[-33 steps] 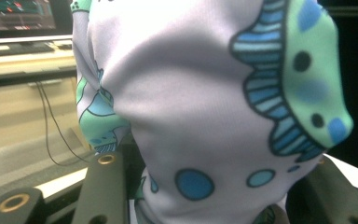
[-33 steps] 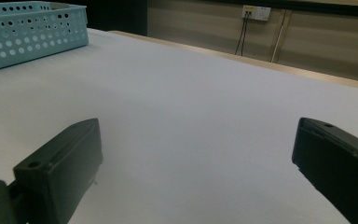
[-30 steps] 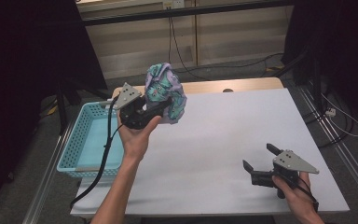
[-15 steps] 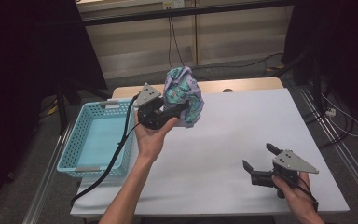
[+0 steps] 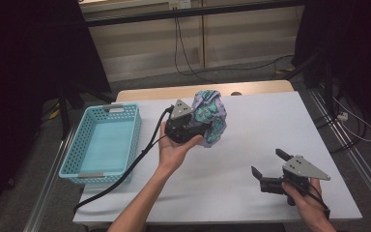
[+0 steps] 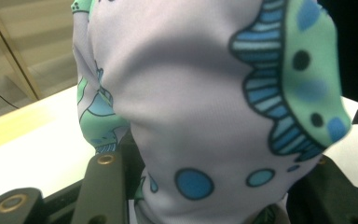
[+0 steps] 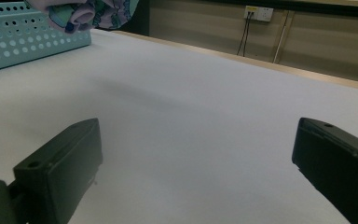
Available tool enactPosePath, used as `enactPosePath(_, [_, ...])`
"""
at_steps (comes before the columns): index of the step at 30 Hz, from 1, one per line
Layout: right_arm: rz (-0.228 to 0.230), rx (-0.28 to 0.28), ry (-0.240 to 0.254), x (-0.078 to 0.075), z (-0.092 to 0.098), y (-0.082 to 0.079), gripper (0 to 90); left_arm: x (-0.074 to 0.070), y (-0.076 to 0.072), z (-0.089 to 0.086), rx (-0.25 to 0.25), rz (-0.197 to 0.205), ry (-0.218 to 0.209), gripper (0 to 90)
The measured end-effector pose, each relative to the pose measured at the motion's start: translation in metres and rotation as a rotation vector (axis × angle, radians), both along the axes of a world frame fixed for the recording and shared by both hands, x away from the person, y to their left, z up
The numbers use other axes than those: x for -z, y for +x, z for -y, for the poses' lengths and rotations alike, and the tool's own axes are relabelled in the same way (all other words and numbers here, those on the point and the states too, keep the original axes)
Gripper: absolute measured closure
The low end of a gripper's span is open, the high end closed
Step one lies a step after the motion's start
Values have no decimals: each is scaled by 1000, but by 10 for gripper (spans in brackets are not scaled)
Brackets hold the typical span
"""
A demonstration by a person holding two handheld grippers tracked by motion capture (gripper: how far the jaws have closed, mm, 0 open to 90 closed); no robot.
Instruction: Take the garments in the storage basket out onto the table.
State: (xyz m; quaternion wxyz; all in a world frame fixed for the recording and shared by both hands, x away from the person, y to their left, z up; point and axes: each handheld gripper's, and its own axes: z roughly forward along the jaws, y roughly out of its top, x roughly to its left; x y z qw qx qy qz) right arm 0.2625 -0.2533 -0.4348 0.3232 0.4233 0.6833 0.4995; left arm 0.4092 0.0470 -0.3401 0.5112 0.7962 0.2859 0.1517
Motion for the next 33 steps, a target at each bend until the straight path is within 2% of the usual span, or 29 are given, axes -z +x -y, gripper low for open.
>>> enactPosePath(1, [0,-1,-1,0,0,0,13,3,2,1,2,-20,16,495])
enactPosePath(5, [1,-1,0,0,0,0,14,12,5,3,-1,-53,34,495])
enactPosePath(7, [1,-3,-1,0,0,-1,14,20,8,7,2,-73,63,494])
enactPosePath(10, [1,-4,-1,0,0,-1,14,25,10,9,5,-94,70,494])
enactPosePath(19, [-1,-5,1,0,0,0,14,48,15,16,5,-139,132,493])
enactPosePath(25, [-2,-6,1,0,0,0,14,56,18,19,5,-151,171,490])
enactPosePath(28, [0,-9,1,0,0,-1,14,59,20,20,2,-157,171,490])
enactPosePath(33, [0,-11,0,0,0,-1,14,71,22,22,-12,-168,215,484])
